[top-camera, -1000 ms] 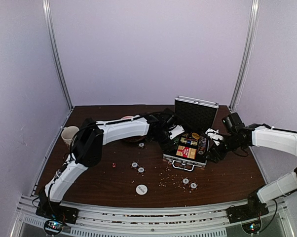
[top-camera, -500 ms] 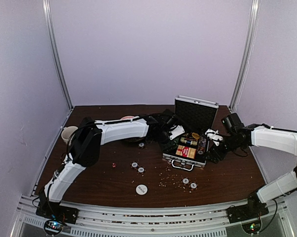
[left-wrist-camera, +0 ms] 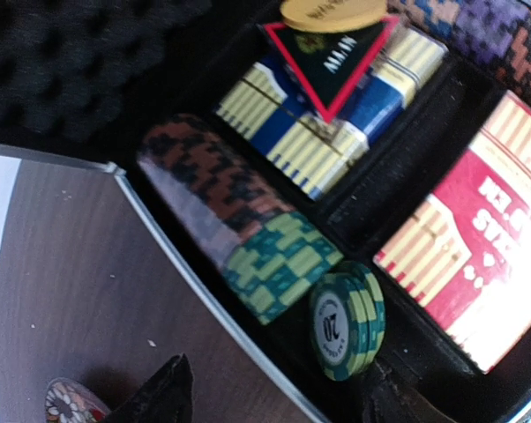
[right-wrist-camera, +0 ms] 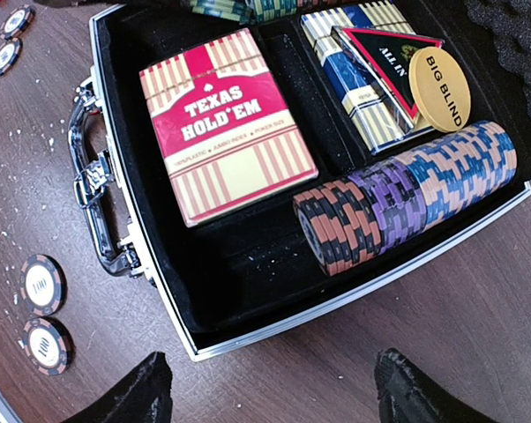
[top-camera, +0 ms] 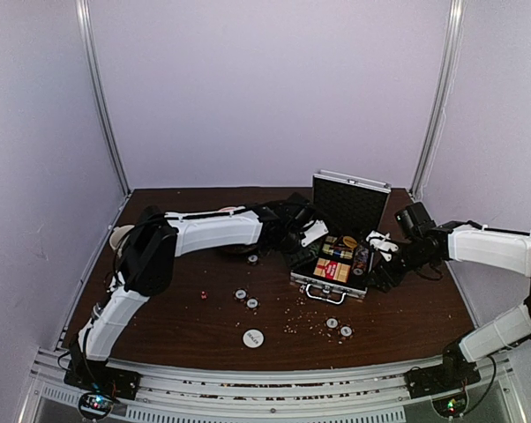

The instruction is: Pack up texas hold em set

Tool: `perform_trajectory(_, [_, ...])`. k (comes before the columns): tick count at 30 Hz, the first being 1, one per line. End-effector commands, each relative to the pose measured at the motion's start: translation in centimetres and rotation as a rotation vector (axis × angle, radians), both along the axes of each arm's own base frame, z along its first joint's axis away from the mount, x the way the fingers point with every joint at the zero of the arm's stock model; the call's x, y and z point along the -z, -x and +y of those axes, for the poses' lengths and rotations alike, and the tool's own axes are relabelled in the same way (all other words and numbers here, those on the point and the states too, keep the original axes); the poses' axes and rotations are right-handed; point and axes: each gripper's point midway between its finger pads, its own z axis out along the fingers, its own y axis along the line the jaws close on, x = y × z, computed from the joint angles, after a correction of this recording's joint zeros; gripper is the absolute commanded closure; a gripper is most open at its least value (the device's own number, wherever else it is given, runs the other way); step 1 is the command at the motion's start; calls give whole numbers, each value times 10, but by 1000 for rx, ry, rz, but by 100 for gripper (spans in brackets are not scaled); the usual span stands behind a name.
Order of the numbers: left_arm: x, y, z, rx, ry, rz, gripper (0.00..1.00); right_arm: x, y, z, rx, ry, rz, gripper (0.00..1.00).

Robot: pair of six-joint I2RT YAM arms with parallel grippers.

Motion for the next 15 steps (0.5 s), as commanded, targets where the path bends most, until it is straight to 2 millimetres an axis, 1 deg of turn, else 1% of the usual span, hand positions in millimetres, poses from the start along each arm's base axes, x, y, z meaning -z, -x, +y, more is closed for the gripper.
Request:
perform_trajectory(1, [-55,-27,-5,-66,130,-126,33,3,-2,-5,13,20,2,20])
perform_trajectory(5, [-51,-27,-8,-58,137,-120,33,4,-2,-5,14,22,5,20])
perform_trajectory(11, [-39,-26,-9,-53,126,-104,33,6,-1,-6,13,25,13,20])
perform_trajectory(15, [-32,-32,-7,-77,108,-124,33,6,-2,-5,13,25,14,20])
